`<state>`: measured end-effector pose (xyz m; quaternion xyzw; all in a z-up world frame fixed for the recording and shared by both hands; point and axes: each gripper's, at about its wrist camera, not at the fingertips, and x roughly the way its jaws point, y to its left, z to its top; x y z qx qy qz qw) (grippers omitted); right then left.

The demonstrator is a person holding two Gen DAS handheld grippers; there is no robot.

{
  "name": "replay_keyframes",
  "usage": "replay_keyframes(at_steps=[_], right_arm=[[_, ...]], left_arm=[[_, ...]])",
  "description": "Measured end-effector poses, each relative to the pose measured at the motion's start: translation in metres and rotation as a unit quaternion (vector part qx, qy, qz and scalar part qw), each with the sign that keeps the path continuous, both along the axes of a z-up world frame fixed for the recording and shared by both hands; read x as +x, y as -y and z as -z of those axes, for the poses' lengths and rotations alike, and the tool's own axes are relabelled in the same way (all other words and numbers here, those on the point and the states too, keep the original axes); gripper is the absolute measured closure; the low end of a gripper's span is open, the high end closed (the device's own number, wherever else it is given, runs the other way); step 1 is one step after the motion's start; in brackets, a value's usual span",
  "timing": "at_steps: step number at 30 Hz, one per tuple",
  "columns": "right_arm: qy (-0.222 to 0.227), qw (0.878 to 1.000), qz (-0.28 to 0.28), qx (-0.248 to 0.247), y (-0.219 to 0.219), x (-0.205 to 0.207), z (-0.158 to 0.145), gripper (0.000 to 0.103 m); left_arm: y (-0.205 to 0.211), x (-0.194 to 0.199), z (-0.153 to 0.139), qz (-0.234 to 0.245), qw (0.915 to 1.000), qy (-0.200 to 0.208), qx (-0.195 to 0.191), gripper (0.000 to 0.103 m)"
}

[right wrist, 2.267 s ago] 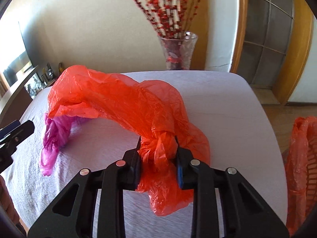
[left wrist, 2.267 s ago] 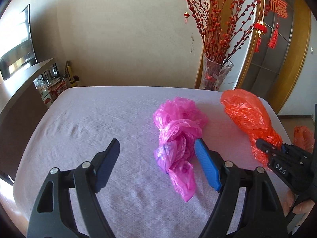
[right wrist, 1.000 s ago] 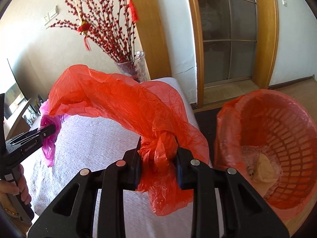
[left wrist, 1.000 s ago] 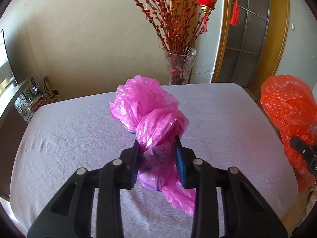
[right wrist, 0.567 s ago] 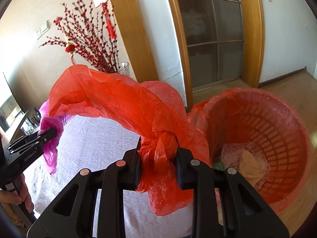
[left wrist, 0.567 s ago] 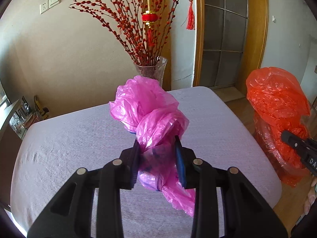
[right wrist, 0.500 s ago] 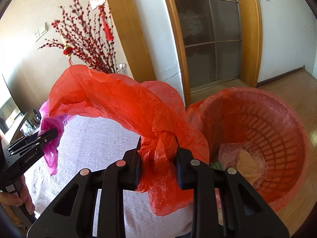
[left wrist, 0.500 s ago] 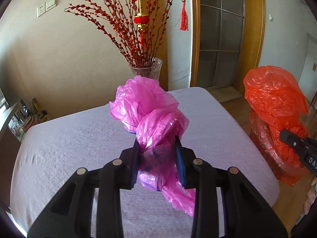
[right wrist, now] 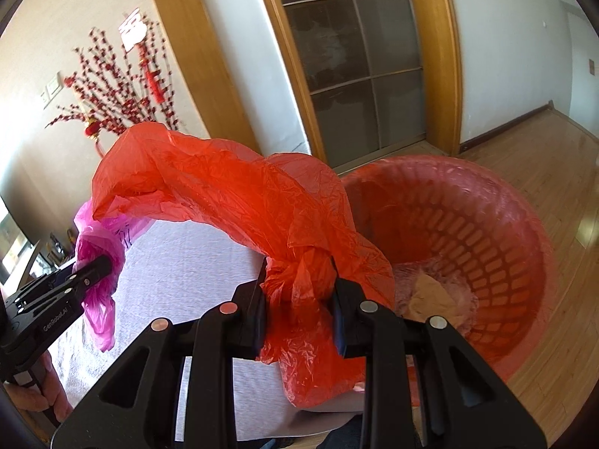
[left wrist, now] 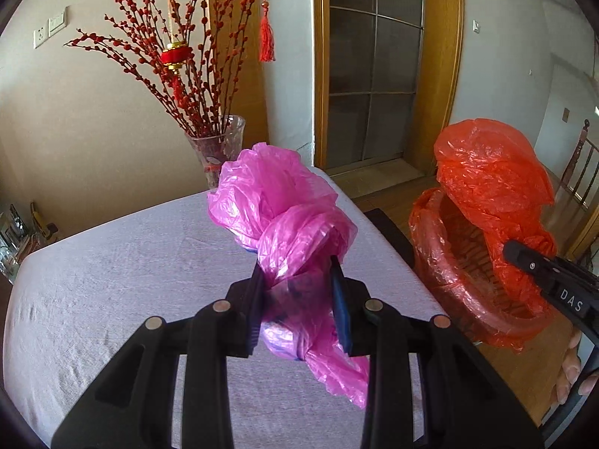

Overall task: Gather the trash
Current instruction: 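Carry both held bags over the red-lined basket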

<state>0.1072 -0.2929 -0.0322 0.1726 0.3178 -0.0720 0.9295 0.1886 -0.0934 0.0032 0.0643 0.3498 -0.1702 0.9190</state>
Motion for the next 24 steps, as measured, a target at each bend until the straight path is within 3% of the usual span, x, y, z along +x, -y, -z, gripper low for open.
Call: replay_keyframes(at_steps=[14,24], right_arm=[[0.005,0.996,0.083,0.033,0.067,-0.029,0.004,0.076],[0.007,0.993,0.109,0.049,0.097,-0.040,0.007,0.075]], left_arm=[[0.068,-0.017,-0.004,0.090,0.9937,-0.017,-0.064,0.071],[0.121,-0.021,0.001,0.144,0.9857,-0.035,-0.081,0.071]])
